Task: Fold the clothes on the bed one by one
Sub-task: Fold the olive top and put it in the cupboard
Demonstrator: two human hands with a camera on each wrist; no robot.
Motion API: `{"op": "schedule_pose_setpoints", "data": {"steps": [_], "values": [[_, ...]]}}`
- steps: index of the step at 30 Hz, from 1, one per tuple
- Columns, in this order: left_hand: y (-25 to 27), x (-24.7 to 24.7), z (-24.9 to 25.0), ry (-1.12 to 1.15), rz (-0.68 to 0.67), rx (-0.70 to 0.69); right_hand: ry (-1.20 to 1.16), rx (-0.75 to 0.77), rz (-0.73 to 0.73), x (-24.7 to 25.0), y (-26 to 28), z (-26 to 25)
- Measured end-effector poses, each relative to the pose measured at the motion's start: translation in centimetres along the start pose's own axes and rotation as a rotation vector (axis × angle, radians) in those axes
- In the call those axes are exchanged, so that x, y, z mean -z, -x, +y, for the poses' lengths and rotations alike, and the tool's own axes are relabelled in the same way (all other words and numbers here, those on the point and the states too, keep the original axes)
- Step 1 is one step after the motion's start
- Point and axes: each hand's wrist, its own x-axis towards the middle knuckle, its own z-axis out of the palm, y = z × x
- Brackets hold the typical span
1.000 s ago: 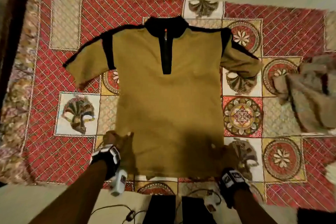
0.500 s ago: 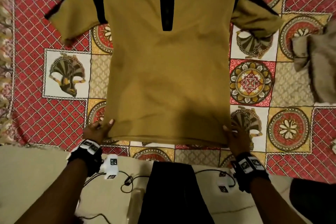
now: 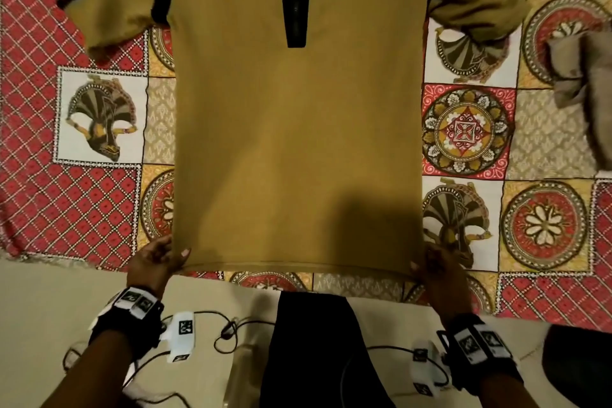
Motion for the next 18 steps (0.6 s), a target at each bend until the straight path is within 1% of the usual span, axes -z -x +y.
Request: {"op": "schedule_pose_setpoints", "data": {"steps": [3, 6, 7, 8, 9, 10, 11, 12, 14, 15, 16, 18], "values": [[0.2, 0.0, -0.8, -0.04, 0.029, -0.041, -0.007, 0.004, 0.023, 0.0, 0.9, 0.6], [0.8, -0.3, -1.0, -0.095, 0.068, -0.135, 0.142, 0.119, 0.04, -0.3, 1.9, 0.4], [1.2, -0.7, -0.7, -0.157, 0.115, -0.178, 0.243, 0.186, 0.087, -0.5, 2.2, 0.1], [1.7, -1.2, -0.2, -0.295, 0.181, -0.245, 0.37, 0.256, 0.146, -0.7, 2.4, -0.3], [2.2, -1.9, 0.4, -0.472, 0.233, -0.343, 0.489, 0.309, 0.203, -1.2, 2.6, -0.9], [2.8, -2.8, 1.3, -0.608, 0.243, -0.458, 0.562, 0.363, 0.239, -2.0, 3.0, -2.2], [3.4, -4.1, 2.6, -0.69, 0.203, -0.563, 0.601, 0.454, 0.242, -3.1, 3.2, -3.7], [4.0, -5.5, 3.8, -0.738, 0.144, -0.651, 0.63, 0.584, 0.207, -4.4, 3.5, -5.4], [4.5, -8.5, 5.1, -0.855, 0.061, -0.796, 0.708, 0.828, 0.072, -7.6, 3.7, -8.5], [4.5, -10.0, 5.5, -0.886, 0.028, -0.833, 0.726, 0.911, -0.002, -9.4, 3.6, -9.7], [4.4, -11.6, 5.7, -0.89, -0.017, -0.854, 0.72, 0.962, -0.061, -11.4, 3.5, -11.0], [4.0, -14.6, 5.5, -0.908, -0.116, -0.887, 0.718, 1.011, -0.113, -15.3, 2.5, -12.4]]}}
